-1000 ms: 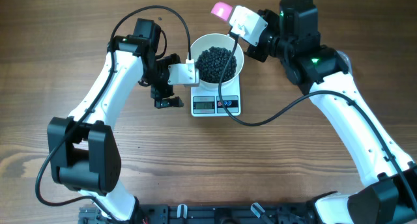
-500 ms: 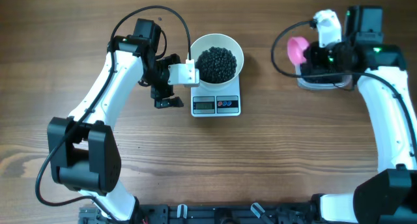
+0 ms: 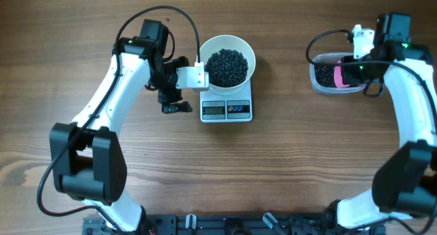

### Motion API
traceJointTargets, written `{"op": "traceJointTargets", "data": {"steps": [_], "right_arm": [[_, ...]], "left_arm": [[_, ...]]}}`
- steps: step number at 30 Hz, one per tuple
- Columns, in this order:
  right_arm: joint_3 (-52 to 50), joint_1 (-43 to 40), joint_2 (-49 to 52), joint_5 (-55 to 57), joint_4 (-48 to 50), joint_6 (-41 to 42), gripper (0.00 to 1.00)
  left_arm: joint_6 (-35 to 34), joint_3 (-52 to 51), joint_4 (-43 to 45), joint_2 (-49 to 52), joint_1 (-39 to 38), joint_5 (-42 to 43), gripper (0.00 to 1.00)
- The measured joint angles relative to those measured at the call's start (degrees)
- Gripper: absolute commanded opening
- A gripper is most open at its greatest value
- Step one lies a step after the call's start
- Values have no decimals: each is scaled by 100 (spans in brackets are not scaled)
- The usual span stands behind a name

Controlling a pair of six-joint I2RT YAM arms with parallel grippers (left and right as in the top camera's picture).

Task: Scoop item into bowl and weigh 150g on scale
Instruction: 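Carry the scoop with the right gripper to the bowl and pour, then scoop black beans from the tub with the pink scoop, right gripper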

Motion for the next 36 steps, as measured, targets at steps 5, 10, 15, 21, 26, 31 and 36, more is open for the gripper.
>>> {"op": "traceJointTargets", "data": {"steps": [5, 10, 15, 21, 26, 31, 36], "right_arm": [[0, 0, 385, -61, 382, 13, 4], [0, -15, 444, -669, 433, 195, 4], [0, -98, 459, -907, 341, 385, 4], [0, -861, 459, -1757, 313, 479, 4], [0, -1349, 461, -2610, 415, 498, 4], [0, -1816, 459, -3773, 431, 511, 4], [0, -1895, 459, -5198, 636, 358, 4]], "left_arm": [[0, 0, -2, 0, 0, 0, 100], [0, 0, -2, 0, 0, 0, 100], [0, 0, -2, 0, 0, 0, 100], [0, 0, -2, 0, 0, 0, 100], [0, 0, -2, 0, 0, 0, 100], [0, 0, -2, 0, 0, 0, 100], [0, 0, -2, 0, 0, 0, 100]]}}
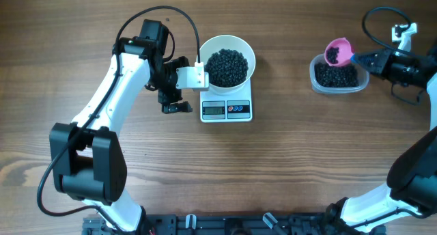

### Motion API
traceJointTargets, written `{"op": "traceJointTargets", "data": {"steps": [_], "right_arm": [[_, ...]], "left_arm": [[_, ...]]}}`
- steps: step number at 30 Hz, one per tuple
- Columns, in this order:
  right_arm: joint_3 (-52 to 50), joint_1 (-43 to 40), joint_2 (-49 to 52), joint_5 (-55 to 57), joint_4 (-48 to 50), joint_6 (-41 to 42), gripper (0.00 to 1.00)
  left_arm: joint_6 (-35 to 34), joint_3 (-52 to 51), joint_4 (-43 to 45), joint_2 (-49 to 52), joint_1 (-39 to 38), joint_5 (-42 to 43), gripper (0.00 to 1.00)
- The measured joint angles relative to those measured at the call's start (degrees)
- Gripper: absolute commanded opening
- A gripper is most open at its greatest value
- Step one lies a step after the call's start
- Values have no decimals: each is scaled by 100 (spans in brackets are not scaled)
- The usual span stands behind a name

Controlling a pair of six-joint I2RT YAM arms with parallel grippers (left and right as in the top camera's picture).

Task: Scoop item into bowl and weigh 150g on scale
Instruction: 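Scoop black beans from the tub with the pink scoop, right gripper, then carry the filled scoop over the white bowl and tip it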

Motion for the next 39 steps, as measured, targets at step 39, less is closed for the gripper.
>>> {"op": "traceJointTargets", "data": {"steps": [39], "right_arm": [[380, 4555, -660, 3161, 2618, -3869, 4]], "left_arm": [[0, 0, 0, 0, 0, 0, 100]]}}
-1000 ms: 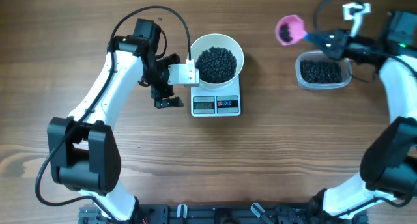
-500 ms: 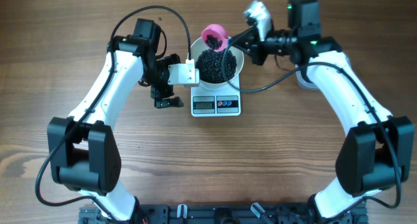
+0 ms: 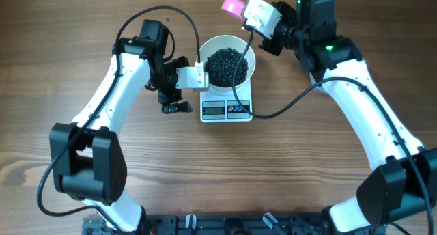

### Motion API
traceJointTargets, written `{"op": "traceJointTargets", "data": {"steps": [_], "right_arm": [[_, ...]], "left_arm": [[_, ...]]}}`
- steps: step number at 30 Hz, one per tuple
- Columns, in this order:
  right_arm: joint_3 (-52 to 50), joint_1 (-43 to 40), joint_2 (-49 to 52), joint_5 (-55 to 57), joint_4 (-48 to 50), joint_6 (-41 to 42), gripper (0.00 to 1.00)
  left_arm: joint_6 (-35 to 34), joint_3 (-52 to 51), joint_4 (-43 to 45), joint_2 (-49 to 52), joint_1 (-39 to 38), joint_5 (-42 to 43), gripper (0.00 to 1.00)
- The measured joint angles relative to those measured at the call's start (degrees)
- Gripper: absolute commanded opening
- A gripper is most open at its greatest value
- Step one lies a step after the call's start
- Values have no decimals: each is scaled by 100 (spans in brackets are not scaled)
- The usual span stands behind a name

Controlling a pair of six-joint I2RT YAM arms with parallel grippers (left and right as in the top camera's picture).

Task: Scoop item into bowl and weigh 150g on scale
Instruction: 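Carry the filled scoop over the white bowl and tip it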

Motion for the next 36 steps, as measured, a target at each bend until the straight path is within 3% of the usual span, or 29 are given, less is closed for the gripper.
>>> {"op": "traceJointTargets", "data": {"steps": [3, 8, 14, 20, 26, 32, 36], "right_arm": [[0, 0, 0, 20, -103, 46, 4], [7, -94, 0, 103, -577, 1014, 4], [17, -616, 0, 240, -1637, 1897, 4], [17, -1150, 0, -105, -1755, 2369, 4], [17, -811, 0, -1246, -1582, 1738, 4], [33, -70, 433, -1314, -1580, 1185, 5], [33, -59, 734, -1025, -1488, 483, 4]], "left_arm": [[0, 0, 0, 0, 0, 0, 100], [0, 0, -2, 0, 0, 0, 100], [0, 0, 0, 0, 0, 0, 100], [0, 0, 0, 0, 0, 0, 100], [0, 0, -2, 0, 0, 0, 100], [0, 0, 0, 0, 0, 0, 100], [0, 0, 0, 0, 0, 0, 100]]}}
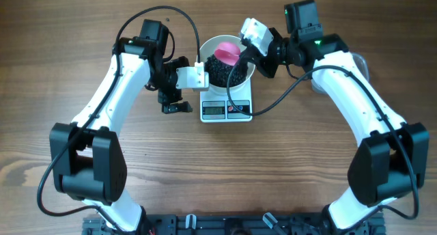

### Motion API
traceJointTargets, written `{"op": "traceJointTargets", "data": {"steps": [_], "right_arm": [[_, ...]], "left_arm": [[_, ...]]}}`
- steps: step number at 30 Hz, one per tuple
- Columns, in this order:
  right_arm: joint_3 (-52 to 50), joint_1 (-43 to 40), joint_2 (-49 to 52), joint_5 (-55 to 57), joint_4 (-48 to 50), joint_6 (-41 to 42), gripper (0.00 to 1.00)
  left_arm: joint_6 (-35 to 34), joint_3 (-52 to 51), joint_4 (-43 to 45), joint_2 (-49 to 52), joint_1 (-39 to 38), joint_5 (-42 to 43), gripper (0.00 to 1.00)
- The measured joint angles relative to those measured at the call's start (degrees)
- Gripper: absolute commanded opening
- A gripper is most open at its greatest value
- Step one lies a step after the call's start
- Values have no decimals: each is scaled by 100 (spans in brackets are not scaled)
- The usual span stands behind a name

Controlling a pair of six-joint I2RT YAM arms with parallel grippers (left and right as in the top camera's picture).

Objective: Scoop item into bowl and weigh 150g on scale

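A white bowl (240, 76) heaped with dark beans (217, 70) stands on a small white scale (226, 110) at the back middle of the table. A pink scoop (227, 52) hangs tilted over the bowl, its mouth down toward the beans. My right gripper (244, 54) is shut on the scoop's handle, reaching in from the right. My left gripper (176, 106) hovers just left of the scale, fingers pointing toward the near edge; whether they are open is not clear from above.
The clear tub of beans (362, 63) at the back right is almost wholly hidden under my right arm. Black cables loop over the bowl and scale. Bare wooden table (225, 173) lies in front of the scale.
My right gripper has brought the pink scoop from behind the bowl's far rim to right over the beans, tilted downward. The left arm has not moved.
At first my right gripper held the scoop down in the tub at the back right. Then the scoop was lifted above the tub with beans in it. After that it was behind the bowl, and now it tips over the bowl. The left arm stayed beside the scale throughout.
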Motion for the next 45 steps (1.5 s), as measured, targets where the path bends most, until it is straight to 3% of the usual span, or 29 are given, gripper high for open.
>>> {"op": "traceJointTargets", "data": {"steps": [9, 23, 31, 40, 45], "right_arm": [[0, 0, 153, 728, 586, -1351, 4], [0, 151, 529, 817, 551, -1598, 4], [4, 181, 527, 699, 101, -1294, 4], [4, 181, 529, 48, -33, 271, 4], [7, 181, 529, -59, -492, 728, 4]], "left_arm": [[0, 0, 0, 0, 0, 0, 100], [0, 0, 0, 0, 0, 0, 100], [0, 0, 0, 0, 0, 0, 100], [0, 0, 0, 0, 0, 0, 100], [0, 0, 0, 0, 0, 0, 100]]}}
